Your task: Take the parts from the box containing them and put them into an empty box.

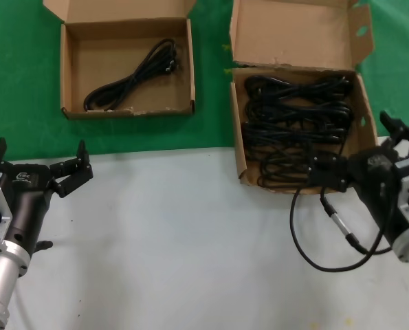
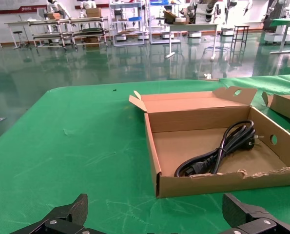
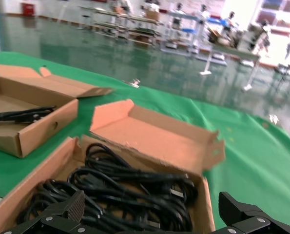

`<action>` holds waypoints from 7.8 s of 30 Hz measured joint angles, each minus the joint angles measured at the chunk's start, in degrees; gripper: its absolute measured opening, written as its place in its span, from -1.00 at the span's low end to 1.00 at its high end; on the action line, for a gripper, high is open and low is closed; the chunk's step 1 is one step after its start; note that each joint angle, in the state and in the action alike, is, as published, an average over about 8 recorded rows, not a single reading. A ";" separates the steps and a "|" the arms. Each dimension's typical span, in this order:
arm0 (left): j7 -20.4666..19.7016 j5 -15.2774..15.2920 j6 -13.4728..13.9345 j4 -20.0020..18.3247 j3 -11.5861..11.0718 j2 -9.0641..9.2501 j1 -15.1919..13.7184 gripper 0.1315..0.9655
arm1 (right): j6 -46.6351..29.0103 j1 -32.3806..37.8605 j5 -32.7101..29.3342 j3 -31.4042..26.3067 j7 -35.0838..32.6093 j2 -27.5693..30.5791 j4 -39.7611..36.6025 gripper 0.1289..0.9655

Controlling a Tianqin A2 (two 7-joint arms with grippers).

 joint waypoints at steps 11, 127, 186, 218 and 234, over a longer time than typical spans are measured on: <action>0.06 -0.13 -0.12 -0.02 -0.09 -0.03 0.14 1.00 | 2.05 -3.84 4.72 2.10 4.44 -1.42 -0.57 1.00; 0.06 -0.14 -0.13 -0.02 -0.10 -0.03 0.15 1.00 | 2.23 -4.18 5.12 2.29 4.82 -1.54 -0.62 1.00; 0.06 -0.14 -0.13 -0.02 -0.10 -0.03 0.15 1.00 | 2.23 -4.18 5.12 2.29 4.82 -1.54 -0.62 1.00; 0.06 -0.14 -0.13 -0.02 -0.10 -0.03 0.15 1.00 | 2.23 -4.18 5.12 2.29 4.82 -1.54 -0.62 1.00; 0.06 -0.14 -0.13 -0.02 -0.10 -0.03 0.15 1.00 | 2.23 -4.18 5.12 2.29 4.82 -1.54 -0.62 1.00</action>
